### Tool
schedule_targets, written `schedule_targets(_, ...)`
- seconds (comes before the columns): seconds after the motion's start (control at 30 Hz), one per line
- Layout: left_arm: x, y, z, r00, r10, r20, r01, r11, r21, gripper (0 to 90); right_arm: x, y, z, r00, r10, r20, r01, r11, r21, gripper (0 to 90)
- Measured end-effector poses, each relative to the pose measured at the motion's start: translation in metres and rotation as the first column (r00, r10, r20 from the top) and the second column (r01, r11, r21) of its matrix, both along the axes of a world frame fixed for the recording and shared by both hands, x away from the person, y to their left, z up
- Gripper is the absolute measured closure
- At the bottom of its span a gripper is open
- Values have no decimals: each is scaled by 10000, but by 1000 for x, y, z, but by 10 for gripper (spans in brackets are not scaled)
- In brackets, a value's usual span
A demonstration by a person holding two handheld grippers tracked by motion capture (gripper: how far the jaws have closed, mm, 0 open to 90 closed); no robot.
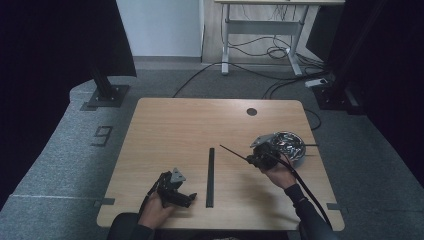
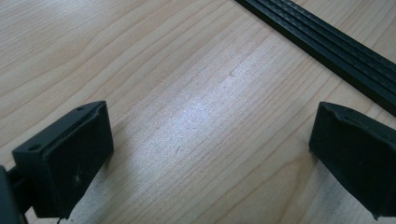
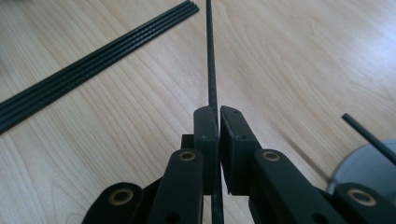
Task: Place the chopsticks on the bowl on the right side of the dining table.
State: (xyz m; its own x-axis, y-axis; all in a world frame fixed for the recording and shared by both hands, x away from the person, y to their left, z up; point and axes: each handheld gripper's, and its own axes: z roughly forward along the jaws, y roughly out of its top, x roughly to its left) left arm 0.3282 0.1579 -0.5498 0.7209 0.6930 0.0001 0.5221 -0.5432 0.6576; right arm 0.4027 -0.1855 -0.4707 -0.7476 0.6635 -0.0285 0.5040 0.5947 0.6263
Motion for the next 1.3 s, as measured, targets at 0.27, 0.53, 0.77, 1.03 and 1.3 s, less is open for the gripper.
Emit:
schedule_targets(0.27,0,0,0,10000,4,-6,-4,10000,5,0,0,-10,14,9997,-181,190,177,9997,177,857)
schedule_targets(0.53,0,0,0,10000,5,-3,-5,10000,1,0,1,-27,33,9972,-533,524,525,9985,177,857)
schedule_targets(0.77,0,0,0,10000,8,-2,-8,10000,-1,0,3,-40,44,9932,-873,766,864,9961,149,857)
schedule_targets(1.03,0,0,0,10000,6,-4,-6,10000,0,0,7,-66,46,9839,-1509,963,1516,9884,1,857)
schedule_targets(1.3,0,0,0,10000,0,-15,0,10000,11,0,12,-85,37,9740,-2026,1013,2053,9785,-171,857)
